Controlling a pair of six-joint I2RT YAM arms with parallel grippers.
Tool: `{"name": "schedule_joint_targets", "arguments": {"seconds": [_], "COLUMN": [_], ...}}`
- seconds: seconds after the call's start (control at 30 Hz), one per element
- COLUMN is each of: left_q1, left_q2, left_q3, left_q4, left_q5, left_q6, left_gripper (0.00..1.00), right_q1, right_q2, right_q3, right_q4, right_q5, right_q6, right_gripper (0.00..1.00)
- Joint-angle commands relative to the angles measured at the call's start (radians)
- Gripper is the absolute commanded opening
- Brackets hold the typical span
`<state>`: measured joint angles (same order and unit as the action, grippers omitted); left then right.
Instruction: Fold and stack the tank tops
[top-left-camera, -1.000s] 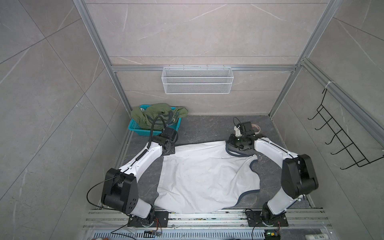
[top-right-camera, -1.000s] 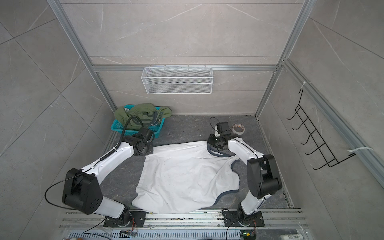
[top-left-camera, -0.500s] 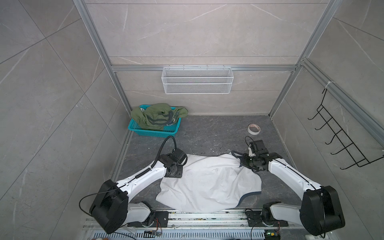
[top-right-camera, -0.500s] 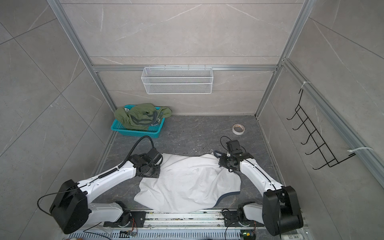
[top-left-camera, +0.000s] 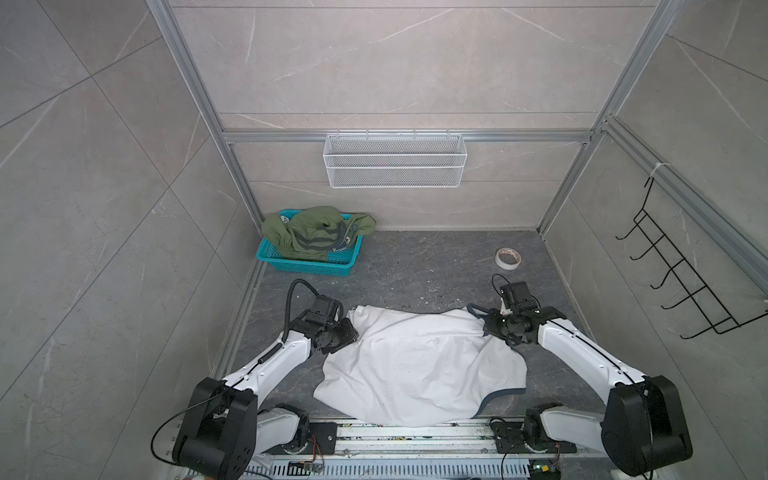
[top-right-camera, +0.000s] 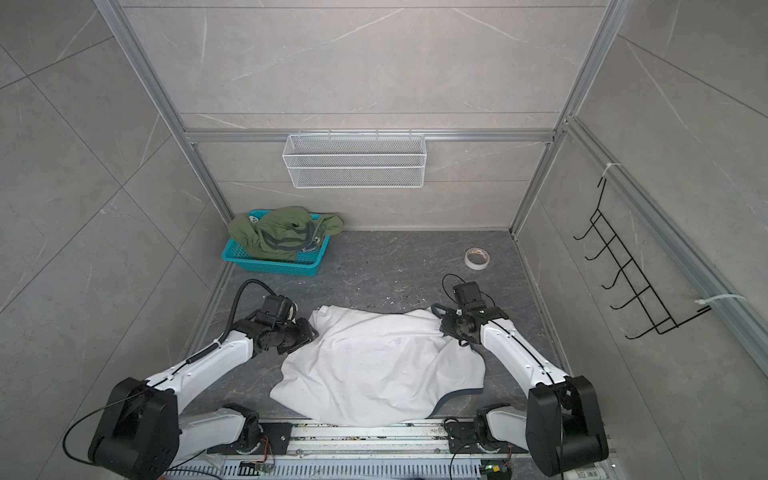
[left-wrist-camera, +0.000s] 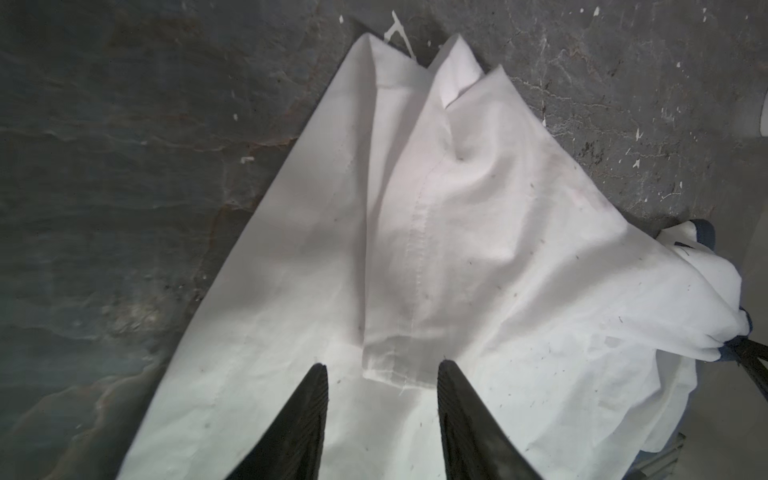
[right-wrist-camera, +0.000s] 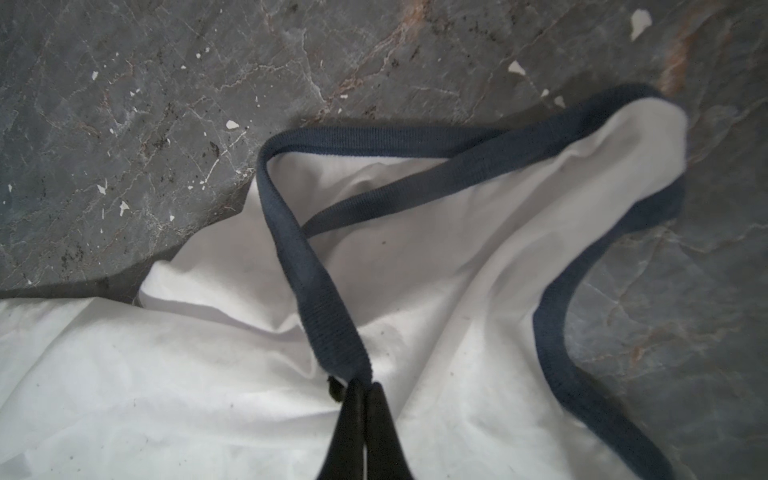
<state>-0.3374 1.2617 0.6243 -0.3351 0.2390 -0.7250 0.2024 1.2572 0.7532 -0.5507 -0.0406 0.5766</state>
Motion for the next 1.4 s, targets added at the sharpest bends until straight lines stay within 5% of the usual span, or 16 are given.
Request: {"name": "schedule_joint_targets", "arguments": {"seconds": [0.0, 0.47, 1.37], "left_q1": [0.023, 0.021, -0.036], "left_q2": [0.044, 0.074, 0.047], "left_q3": [-0.013, -0.103, -0.042], "left_q4": [0.139, 0.198, 0.218], "left_q5": [0.113, 0.151, 0.151], "left_q6": [-0.048, -0.111, -0.13], "left_gripper": [0.43, 0.48, 0.3], "right_q1": [-0.004, -0.003, -0.004], "right_q2": [-0.012, -0.009, -0.006], "right_q3": [-0.008, 0.003, -0.009], "right_q4": [-0.02, -0.026, -0.016], "right_q5": [0.024, 0.017, -0.001], "right_q6": [0.01, 0.007, 0.013], "right_gripper": [0.0, 0.0, 0.0]}}
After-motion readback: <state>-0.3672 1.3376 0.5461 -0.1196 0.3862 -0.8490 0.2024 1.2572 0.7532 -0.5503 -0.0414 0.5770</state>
